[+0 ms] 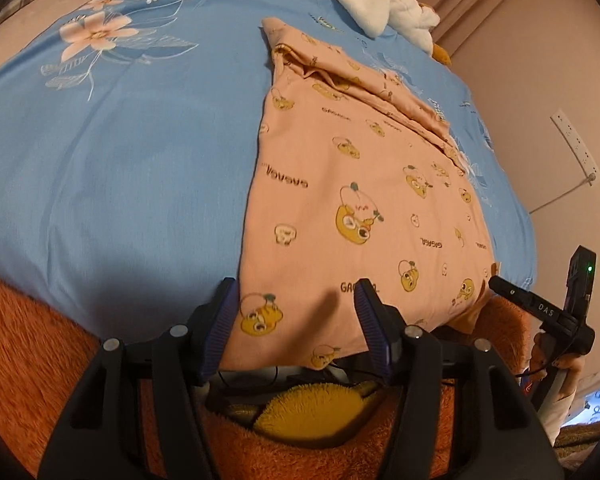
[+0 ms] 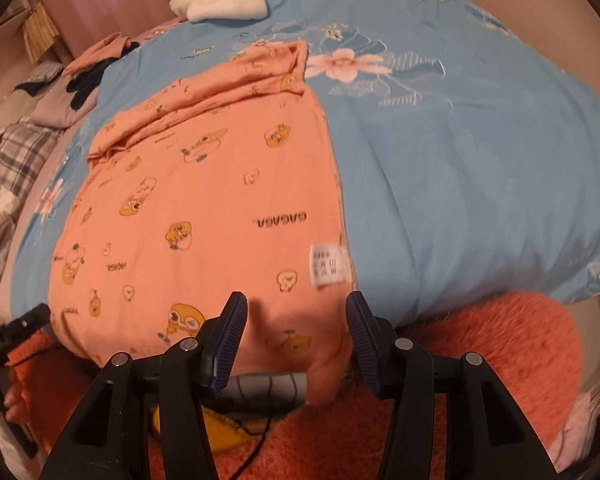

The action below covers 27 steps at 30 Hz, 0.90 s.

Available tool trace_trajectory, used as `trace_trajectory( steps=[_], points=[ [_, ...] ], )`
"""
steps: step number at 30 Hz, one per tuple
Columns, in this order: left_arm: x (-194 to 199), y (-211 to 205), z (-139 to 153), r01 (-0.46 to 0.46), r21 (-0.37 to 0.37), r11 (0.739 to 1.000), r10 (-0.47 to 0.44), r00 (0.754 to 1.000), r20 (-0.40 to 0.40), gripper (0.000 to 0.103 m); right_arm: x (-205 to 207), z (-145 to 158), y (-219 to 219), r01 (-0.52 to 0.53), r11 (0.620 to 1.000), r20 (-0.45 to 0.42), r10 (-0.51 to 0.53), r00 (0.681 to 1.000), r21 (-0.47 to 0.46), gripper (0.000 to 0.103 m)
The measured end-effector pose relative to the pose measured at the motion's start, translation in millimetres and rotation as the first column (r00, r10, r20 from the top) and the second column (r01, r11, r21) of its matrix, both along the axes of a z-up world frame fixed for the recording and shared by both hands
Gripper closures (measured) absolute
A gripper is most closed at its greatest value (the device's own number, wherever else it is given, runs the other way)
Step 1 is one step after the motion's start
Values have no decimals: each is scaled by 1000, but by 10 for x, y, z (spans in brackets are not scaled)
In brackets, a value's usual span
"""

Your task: Fold small clothes

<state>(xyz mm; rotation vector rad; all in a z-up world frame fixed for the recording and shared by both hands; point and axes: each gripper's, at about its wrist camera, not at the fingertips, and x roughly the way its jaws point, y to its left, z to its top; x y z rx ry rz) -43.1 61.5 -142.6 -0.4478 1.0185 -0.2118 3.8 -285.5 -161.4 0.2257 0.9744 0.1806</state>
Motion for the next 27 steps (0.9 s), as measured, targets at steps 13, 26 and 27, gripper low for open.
trace_trajectory(
  steps=[13, 26, 27],
  points=[
    [-162, -148, -105, 8, 49, 999, -8, 1000, -10, 45, -38, -213, 1, -27, 999, -44, 28, 999, 25, 52],
    [-226, -219, -234, 23, -58, 998, -26, 998, -52, 103, -177, -227, -52, -82, 989, -40, 87, 995, 123, 98],
    [-228, -236, -259, 26, -116, 993, -35, 997, -74, 103, -215, -192, -60, -92, 983, -25, 97, 995, 156, 100]
  ],
)
